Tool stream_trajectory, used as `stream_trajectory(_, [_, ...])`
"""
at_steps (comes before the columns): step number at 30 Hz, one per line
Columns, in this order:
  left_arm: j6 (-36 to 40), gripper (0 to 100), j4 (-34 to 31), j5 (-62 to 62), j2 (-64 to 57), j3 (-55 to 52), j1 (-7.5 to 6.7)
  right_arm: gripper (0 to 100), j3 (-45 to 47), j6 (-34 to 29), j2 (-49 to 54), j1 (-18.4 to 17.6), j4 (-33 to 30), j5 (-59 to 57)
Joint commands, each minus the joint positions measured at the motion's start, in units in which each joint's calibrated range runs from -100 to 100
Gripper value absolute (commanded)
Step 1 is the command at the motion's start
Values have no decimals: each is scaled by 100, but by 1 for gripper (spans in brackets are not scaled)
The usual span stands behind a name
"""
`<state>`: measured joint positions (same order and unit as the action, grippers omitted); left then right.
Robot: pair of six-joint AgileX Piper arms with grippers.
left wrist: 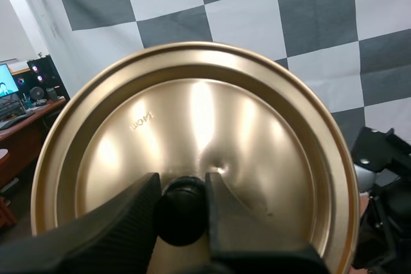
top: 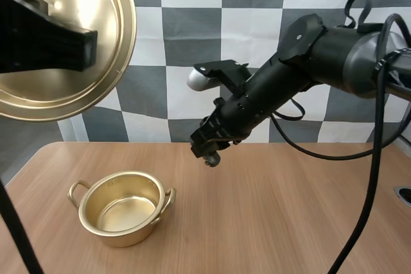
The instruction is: Open the pot, put the car inside, and close it
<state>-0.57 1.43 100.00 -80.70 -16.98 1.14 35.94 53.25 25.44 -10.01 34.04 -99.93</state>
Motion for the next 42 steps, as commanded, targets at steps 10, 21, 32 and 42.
stream_trajectory(10, [5,0,-57,0,-255,7,0,0,-617,4,-801,-695,-31,-7])
stream_trajectory(21, [5,0,-305,0,-255,7,9,0,-838,306,-2094,-1092,26,-7])
stream_trajectory(32, [5,0,-305,0,-268,7,46,0,-870,581,-2966,-1375,80,-7])
stream_trajectory(42, [-4,0,-305,0,-464,7,46,0,-1842,596,-3498,-1414,80,-7])
